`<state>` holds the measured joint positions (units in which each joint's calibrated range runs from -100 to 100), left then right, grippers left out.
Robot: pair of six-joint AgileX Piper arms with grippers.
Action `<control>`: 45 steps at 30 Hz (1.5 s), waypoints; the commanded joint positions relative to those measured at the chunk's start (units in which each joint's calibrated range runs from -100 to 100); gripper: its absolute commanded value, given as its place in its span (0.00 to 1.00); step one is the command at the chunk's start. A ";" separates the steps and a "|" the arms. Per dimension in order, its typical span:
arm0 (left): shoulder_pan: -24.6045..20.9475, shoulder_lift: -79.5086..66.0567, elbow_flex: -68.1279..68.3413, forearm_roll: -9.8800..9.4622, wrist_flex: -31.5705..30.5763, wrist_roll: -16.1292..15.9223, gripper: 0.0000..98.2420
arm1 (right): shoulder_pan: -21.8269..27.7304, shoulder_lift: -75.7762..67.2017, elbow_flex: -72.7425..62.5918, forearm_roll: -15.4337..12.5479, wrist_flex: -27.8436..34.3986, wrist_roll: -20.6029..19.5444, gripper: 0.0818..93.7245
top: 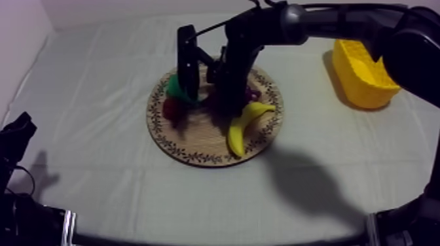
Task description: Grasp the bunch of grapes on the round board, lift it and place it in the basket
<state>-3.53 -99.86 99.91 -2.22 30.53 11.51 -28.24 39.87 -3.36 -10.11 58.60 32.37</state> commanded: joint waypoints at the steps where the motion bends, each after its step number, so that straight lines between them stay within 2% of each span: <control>1: 0.02 0.03 -0.02 0.00 0.02 -0.01 0.00 | -0.01 -1.04 0.40 -0.39 -0.20 -0.02 0.47; 11: 0.02 0.03 -0.02 0.00 0.02 -0.01 0.00 | 0.28 -7.31 2.57 -0.88 -0.37 -0.94 0.46; 27: 0.02 0.03 -0.02 0.00 0.02 -0.01 0.00 | 1.99 -22.04 10.99 -0.13 -1.04 -2.37 0.46; 36: 0.02 0.03 -0.02 0.00 0.02 -0.01 0.00 | 5.77 -29.01 13.85 -0.31 -0.64 -3.19 0.44; 45: 0.02 0.03 -0.02 0.00 0.02 -0.01 0.00 | 11.73 -34.43 14.68 -0.50 0.02 -3.24 0.42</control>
<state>-3.53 -99.86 99.91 -2.22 30.53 11.51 -17.75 5.84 11.33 -10.54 58.58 29.01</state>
